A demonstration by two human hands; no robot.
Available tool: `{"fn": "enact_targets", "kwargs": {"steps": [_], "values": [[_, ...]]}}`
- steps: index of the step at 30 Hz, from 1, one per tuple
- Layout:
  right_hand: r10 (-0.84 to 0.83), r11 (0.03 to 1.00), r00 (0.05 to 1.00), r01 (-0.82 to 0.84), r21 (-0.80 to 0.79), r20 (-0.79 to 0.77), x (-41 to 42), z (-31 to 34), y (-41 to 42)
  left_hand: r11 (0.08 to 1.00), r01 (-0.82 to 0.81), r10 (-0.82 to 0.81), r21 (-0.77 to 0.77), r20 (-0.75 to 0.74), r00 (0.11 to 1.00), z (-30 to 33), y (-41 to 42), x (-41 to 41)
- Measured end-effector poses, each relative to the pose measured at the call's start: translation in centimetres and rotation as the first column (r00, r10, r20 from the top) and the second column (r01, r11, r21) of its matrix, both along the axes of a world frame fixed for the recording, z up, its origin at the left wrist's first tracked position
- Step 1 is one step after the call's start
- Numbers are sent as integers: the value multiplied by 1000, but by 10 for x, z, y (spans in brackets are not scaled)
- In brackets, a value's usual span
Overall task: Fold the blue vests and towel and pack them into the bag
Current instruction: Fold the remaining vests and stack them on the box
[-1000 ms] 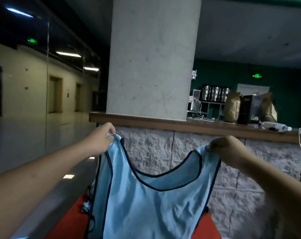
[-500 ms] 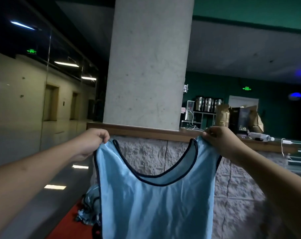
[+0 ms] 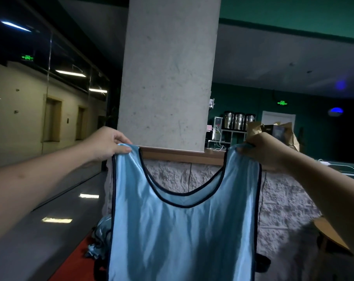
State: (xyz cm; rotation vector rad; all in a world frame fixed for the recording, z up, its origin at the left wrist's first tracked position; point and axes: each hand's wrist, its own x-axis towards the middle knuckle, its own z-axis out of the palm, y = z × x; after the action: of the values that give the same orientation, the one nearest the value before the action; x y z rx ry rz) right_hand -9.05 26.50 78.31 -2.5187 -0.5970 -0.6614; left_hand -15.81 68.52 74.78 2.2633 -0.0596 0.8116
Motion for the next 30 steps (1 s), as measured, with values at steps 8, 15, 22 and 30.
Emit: {"fn": "enact_targets", "kwargs": {"steps": [8,15,22,30], "values": [[-8,977,995,-13,214,99,-30,18,-2,982,-141,117,126,186,976,24,-15,-20],[17,999,998,-16,-30,59,-24,18,-12,966,-123,99,227,118,988,21,-15,-30],[32,992,999,-36,-125,-34,24,3,0,960,-90,93,267,2,996,6,-18,9],[-122,969,992,111,-220,-39,161,-85,37,991,-99,75,-88,-245,967,-77,1,159]]}}
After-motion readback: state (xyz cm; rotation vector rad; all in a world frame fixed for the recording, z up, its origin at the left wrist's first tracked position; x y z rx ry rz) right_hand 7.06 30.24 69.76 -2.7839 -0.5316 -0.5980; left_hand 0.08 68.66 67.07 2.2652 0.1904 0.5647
